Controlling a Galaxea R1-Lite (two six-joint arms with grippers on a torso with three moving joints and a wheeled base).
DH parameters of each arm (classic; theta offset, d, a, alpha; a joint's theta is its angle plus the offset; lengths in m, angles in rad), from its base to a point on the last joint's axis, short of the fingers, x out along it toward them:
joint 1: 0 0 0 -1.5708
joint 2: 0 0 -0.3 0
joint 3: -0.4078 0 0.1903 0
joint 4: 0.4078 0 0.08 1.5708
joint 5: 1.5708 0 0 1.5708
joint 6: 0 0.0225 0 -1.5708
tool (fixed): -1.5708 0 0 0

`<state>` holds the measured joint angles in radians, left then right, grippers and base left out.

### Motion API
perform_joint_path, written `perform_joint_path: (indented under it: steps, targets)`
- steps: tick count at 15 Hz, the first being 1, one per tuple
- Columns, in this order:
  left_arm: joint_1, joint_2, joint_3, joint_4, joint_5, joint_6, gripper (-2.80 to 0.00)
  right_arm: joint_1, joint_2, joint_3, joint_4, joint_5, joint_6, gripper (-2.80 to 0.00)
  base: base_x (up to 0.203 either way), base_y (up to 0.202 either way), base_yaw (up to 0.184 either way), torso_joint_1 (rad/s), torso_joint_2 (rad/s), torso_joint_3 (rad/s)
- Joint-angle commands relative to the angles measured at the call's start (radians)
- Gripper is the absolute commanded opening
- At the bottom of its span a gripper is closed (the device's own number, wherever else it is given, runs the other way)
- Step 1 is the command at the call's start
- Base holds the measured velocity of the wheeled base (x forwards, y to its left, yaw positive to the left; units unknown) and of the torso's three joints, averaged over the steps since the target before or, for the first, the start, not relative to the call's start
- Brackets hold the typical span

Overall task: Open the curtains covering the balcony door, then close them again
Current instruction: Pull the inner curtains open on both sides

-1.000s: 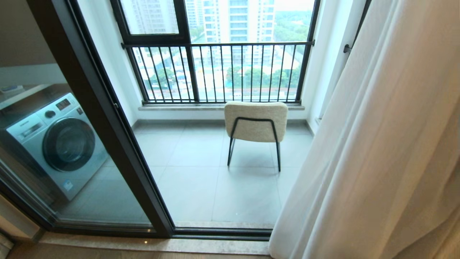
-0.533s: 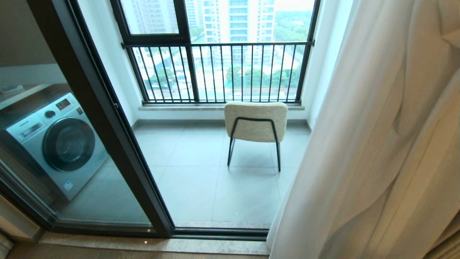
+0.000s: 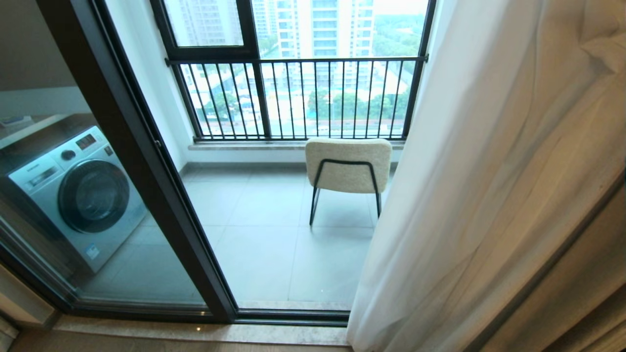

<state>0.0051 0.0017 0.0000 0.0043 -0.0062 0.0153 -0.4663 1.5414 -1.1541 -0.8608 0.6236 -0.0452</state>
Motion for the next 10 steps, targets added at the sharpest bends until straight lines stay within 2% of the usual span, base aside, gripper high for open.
perform_joint_path:
  steps: [1,3,4,8,10]
  targets:
    - [0.001,0.0,0.0,0.0,0.0,0.0,-2.8,0.007,0.085,-0.039,-0.025,-0.004,-0.001,-2.8,0.0,0.0,0.0,0.0,0.0,0.0]
    - [0.001,0.0,0.0,0.0,0.0,0.0,-2.8,0.008,0.108,-0.041,-0.068,-0.006,-0.002,-2.8,0.0,0.0,0.0,0.0,0.0,0.0]
    - [0.001,0.0,0.0,0.0,0.0,0.0,-2.8,0.008,0.108,-0.037,-0.075,-0.005,-0.002,0.0,0.0,0.0,0.0,0.0,0.0,0.0]
    - [0.0,0.0,0.0,0.0,0.0,0.0,-2.8,0.007,0.08,-0.017,-0.069,-0.003,0.001,0.0,0.0,0.0,0.0,0.0,0.0,0.0]
    - [0.001,0.0,0.0,0.0,0.0,0.0,-2.8,0.006,0.024,0.054,-0.065,-0.003,0.001,0.0,0.0,0.0,0.0,0.0,0.0,0.0]
